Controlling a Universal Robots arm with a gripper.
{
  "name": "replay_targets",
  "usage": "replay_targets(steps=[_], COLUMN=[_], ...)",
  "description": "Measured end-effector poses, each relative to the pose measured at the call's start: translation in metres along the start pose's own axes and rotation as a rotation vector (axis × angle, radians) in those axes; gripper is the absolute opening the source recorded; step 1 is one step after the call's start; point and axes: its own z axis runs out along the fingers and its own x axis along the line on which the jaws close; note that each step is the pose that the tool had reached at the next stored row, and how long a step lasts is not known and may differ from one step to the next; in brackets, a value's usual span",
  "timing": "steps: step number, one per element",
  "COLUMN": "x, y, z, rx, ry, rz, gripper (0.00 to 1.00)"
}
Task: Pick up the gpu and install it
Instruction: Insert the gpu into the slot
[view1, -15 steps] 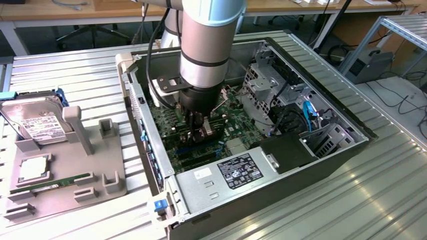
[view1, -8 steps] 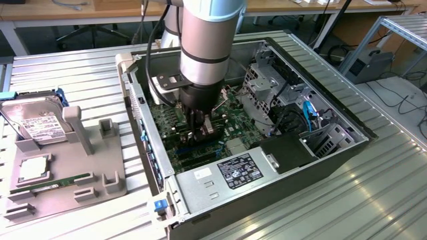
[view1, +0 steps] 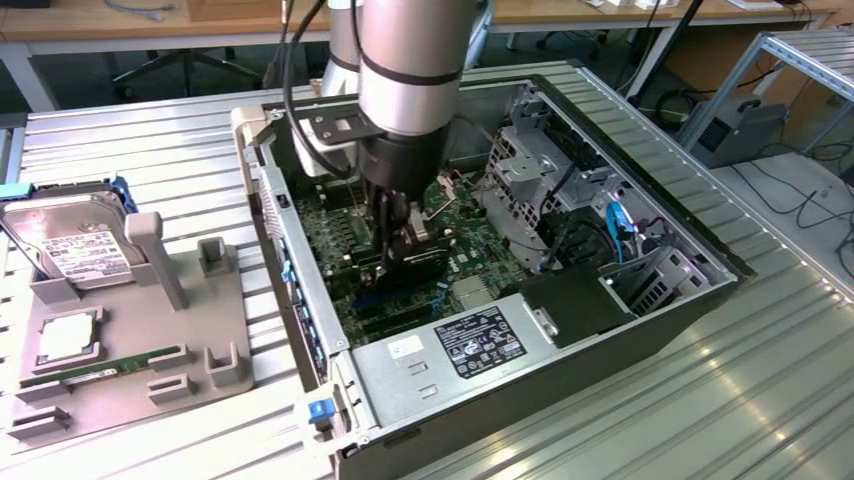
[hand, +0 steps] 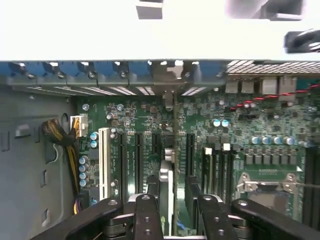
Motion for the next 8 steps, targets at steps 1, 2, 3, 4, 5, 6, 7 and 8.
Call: replay_targets(steps=[1, 2, 3, 4, 5, 6, 7, 8], x=[-0.0014, -0.0031, -0.0051, -0.0063, -0.0066, -0.0066, -0.0066, -0.0066], y=[0.0, 0.0, 0.0, 0.0, -0.0003, -0.0016, -0.0031, -0.0052], z=[-0.0032, -0.0058, -0.0078, -0.0089, -0.0092, -0.0091, -0.0092, -0.0092], rx=[0.0, 0.0002, 0.0002, 0.0, -0.0001, -0.0014, -0.0041, -0.008], ry=[0.0001, 0.0003, 0.0012, 0.0018, 0.0019, 0.0019, 0.0018, 0.0017], rz=[0.0, 0.0, 0.0, 0.0, 0.0, 0.0, 0.0, 0.0], gripper=[0.35, 0.35, 0.35, 0.34, 0.27, 0.27, 0.27, 0.21])
